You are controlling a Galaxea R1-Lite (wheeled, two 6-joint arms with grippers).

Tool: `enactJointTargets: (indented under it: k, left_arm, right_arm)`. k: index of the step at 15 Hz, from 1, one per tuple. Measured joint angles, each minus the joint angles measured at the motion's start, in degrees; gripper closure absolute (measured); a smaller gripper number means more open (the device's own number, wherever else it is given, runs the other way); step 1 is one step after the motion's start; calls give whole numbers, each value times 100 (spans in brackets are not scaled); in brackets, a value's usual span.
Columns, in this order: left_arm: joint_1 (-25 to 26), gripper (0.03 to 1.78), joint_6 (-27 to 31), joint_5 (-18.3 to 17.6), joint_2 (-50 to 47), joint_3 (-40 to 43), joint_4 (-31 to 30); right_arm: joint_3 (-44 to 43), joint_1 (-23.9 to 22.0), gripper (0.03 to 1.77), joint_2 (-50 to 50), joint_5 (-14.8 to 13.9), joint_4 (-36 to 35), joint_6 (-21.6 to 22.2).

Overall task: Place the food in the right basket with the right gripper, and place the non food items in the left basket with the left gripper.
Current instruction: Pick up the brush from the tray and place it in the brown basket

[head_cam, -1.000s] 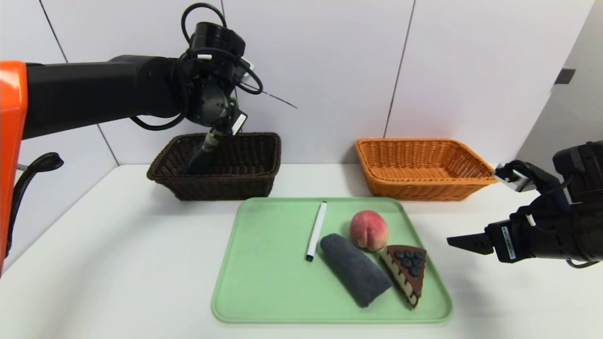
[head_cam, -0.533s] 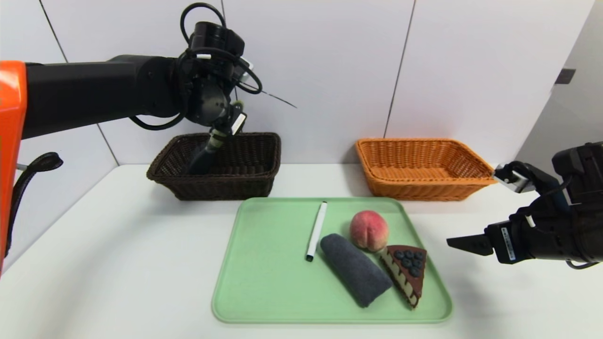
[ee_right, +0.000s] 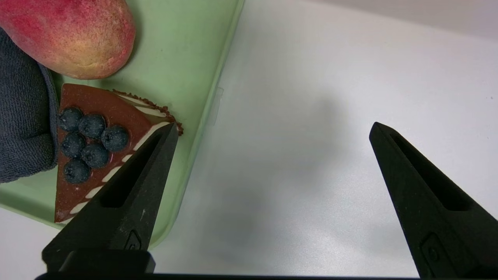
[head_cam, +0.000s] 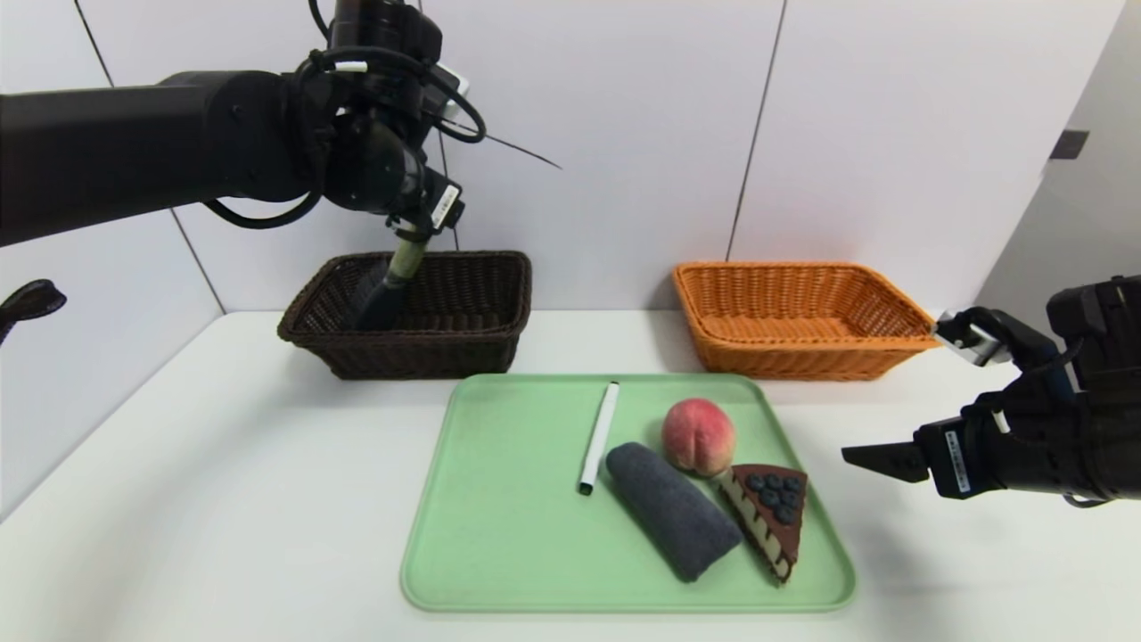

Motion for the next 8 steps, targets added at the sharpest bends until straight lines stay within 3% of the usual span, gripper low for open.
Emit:
enactJointTargets:
  k: [8]
  left_arm:
    - [13, 15, -260, -9, 177, -6, -678]
  right_arm:
    - [7, 5, 10, -2, 0, 0, -13]
